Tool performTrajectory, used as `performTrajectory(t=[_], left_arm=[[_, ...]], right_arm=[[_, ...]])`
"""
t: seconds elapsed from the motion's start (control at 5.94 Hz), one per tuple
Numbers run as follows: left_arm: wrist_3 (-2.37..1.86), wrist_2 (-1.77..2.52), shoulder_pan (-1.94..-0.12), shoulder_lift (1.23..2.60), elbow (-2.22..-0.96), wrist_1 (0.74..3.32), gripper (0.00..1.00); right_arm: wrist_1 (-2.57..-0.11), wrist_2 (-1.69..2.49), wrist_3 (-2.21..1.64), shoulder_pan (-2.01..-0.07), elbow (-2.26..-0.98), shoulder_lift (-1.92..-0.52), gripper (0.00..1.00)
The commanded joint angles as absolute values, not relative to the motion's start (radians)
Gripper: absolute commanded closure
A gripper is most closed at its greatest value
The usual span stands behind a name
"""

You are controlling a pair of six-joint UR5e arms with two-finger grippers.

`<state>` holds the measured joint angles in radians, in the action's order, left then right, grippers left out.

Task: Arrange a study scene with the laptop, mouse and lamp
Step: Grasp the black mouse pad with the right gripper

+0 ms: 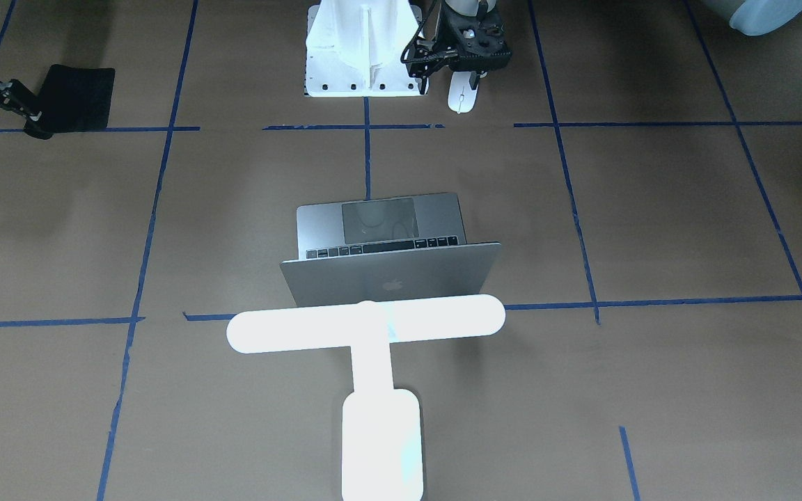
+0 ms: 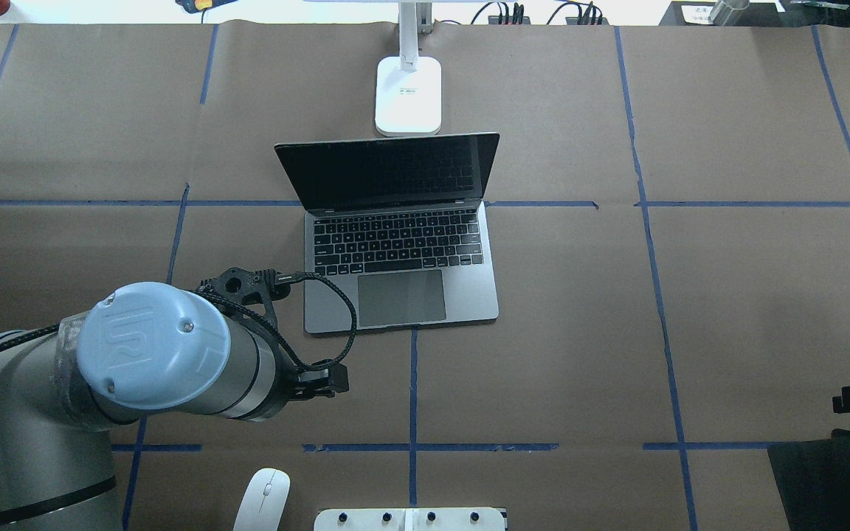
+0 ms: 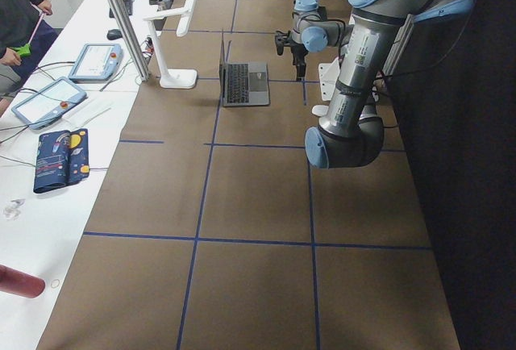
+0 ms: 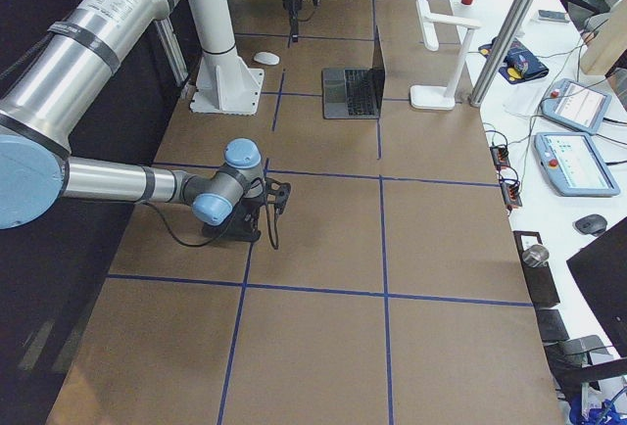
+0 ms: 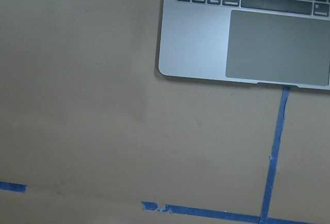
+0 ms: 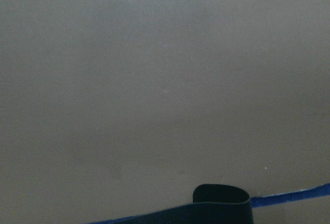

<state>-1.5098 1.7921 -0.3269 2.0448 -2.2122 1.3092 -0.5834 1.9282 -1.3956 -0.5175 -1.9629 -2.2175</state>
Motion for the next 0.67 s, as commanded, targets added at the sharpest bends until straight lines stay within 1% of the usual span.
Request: performTrajectory(t=[0.0,0.34,0.51], left_arm=[[-1.509,1.793,-0.327,2.043,-2.236,1.305,0.0],[-1.509,1.793,-0.327,2.045,-2.238,1.305,0.0],[-1.509,1.793,-0.327,2.045,-2.238,1.305,0.0]], right_arm=[[-0.494,1.809,-1.509,-0.331,-1.922,-2.249,0.0],[-0.425,1.779,-1.534,-0.275,-1.858,-2.263,0.0],[-0.425,1.781,-1.535,-0.267,-1.853,-2.266,0.0]])
